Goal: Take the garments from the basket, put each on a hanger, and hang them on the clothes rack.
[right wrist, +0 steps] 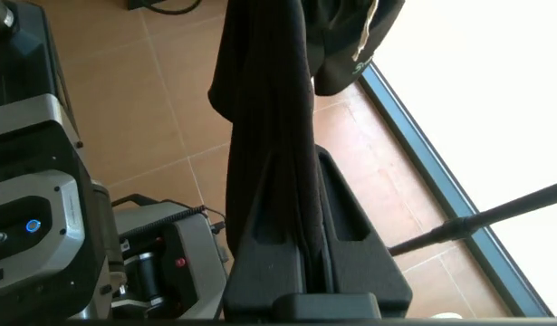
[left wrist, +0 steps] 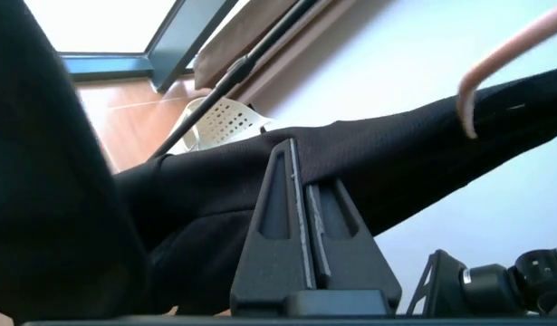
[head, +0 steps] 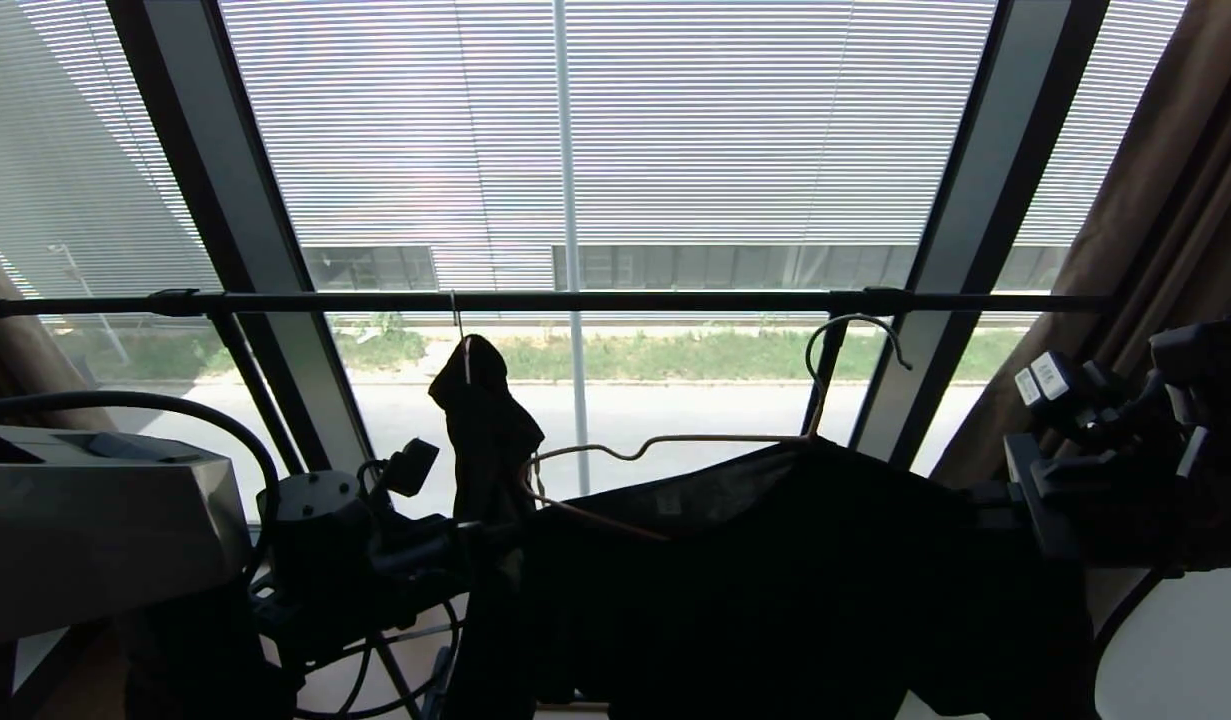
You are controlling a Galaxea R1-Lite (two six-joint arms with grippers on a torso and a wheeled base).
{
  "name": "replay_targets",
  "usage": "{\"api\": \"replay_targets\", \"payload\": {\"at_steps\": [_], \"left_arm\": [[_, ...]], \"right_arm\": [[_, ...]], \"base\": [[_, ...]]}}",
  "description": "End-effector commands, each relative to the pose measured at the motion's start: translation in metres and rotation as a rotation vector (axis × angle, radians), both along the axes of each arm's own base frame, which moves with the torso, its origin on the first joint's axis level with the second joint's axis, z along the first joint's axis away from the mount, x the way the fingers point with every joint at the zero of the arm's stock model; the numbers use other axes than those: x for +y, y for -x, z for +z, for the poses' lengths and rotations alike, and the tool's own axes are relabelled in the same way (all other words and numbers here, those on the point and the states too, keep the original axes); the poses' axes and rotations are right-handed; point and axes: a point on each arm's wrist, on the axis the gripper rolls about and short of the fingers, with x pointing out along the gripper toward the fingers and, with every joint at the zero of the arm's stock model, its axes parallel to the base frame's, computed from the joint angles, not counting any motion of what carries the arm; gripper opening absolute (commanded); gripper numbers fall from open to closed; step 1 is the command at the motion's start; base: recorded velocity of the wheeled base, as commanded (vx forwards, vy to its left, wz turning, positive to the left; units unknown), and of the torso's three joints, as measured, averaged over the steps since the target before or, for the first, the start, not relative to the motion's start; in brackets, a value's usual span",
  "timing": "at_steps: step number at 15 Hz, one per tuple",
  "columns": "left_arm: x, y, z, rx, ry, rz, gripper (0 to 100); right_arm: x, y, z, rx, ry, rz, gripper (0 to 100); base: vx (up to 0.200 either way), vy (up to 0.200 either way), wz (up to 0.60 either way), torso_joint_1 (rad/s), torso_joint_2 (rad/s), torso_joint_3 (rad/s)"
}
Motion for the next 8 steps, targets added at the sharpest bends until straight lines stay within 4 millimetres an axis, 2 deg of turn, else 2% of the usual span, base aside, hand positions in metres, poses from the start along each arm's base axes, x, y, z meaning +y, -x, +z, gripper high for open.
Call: {"api": "replay_targets", "payload": {"at_steps": [1,8], "left_arm": [[0.004,-0.004,0.002,-0.01,0.006,0.016,0],[0.005,-0.004,0.008,-0.028,0.022,-0.023,0]], "right_arm": [[-0.004,0.006,-0.005,0.017,0.003,-0.015,0],[-0.025,0.015,-0.01,0.025,0.013,-0.105,0]], "base": [[0.0,0.0,0.0,0.0,0.0,0.0],[0.0,0.0,0.0,0.0,0.0,0.0]]}}
